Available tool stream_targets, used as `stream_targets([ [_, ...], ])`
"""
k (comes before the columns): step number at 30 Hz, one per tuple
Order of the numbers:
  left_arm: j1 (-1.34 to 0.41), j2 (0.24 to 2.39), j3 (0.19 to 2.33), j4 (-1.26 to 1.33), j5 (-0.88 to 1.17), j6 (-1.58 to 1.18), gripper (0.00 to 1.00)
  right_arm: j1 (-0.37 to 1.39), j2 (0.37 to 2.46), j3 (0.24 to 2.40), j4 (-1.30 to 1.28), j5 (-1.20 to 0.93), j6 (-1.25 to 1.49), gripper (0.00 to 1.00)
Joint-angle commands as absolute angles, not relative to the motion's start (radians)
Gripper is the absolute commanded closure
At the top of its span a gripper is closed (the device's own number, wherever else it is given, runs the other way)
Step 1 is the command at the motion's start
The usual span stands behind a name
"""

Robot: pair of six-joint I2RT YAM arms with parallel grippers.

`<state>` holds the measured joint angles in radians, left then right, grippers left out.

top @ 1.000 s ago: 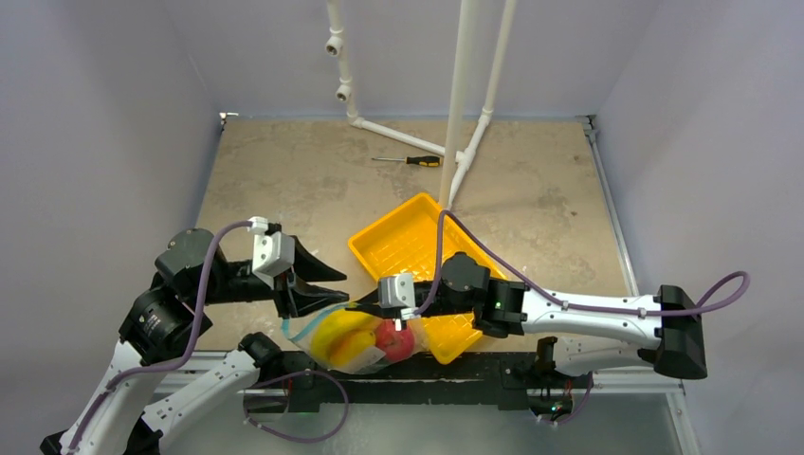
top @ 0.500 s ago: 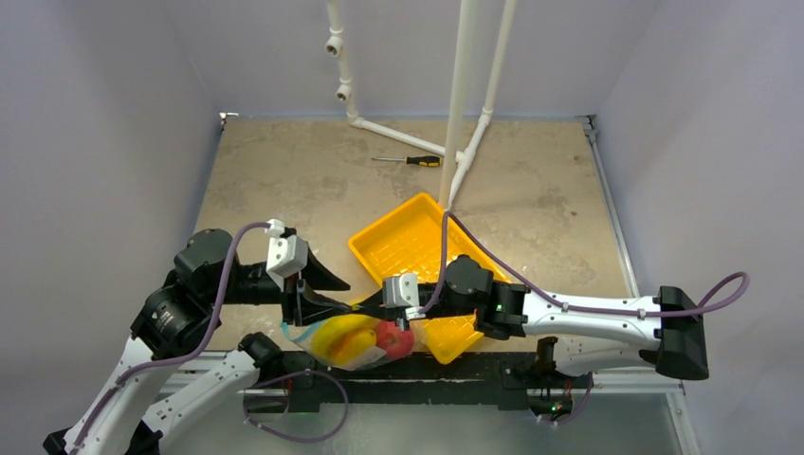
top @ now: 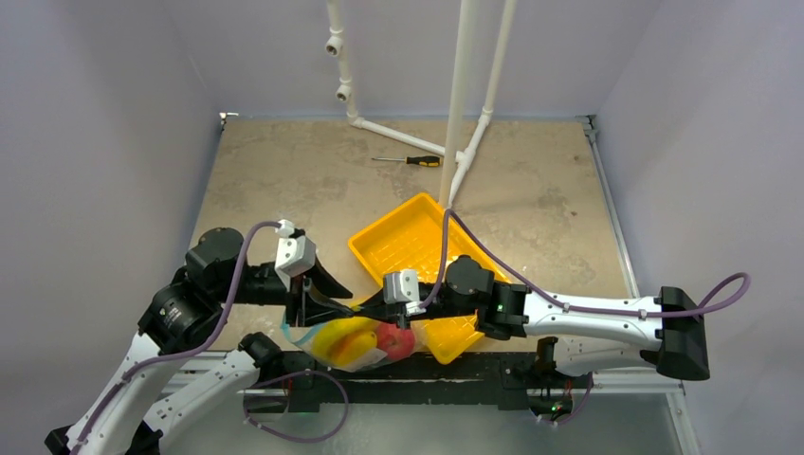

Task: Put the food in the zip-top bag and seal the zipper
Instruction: Adjust the zipper food storage bag at the center of the board.

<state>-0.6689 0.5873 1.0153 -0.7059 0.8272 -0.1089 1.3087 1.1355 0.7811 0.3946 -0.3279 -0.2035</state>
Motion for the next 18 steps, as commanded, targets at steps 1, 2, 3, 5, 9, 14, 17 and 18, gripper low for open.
stream_targets([
  [1,-0.672,0.603,1.002,-0.698,0.846,-0.098,0.66,1.312,1.122,0.806,0.413,-0.330,-0.153,1.00],
  [2,-0.672,0.603,1.002,-0.698,0.843,-0.097,0.66,1.312,1.125,0.811,0.407,-0.331,-0.149,1.00],
  [3,-0.673,0.603,1.002,-0.700,0.840,-0.093,0.66,1.312,1.128,0.814,0.401,-0.332,-0.143,1.00],
  [5,-0.673,0.603,1.000,-0.702,0.836,-0.091,0.66,1.312,1.132,0.818,0.393,-0.334,-0.133,1.00],
  [9,-0.673,0.601,0.993,-0.702,0.831,-0.091,0.67,1.312,1.136,0.830,0.381,-0.333,-0.097,1.00],
  [14,-0.672,0.598,0.992,-0.701,0.829,-0.091,0.67,1.312,1.157,0.855,0.358,-0.333,-0.078,1.00],
  [17,-0.672,0.600,0.989,-0.700,0.828,-0.091,0.68,1.312,1.163,0.862,0.355,-0.333,-0.071,1.00],
  [18,-0.672,0.600,0.987,-0.700,0.827,-0.090,0.69,1.312,1.164,0.863,0.354,-0.332,-0.067,1.00],
])
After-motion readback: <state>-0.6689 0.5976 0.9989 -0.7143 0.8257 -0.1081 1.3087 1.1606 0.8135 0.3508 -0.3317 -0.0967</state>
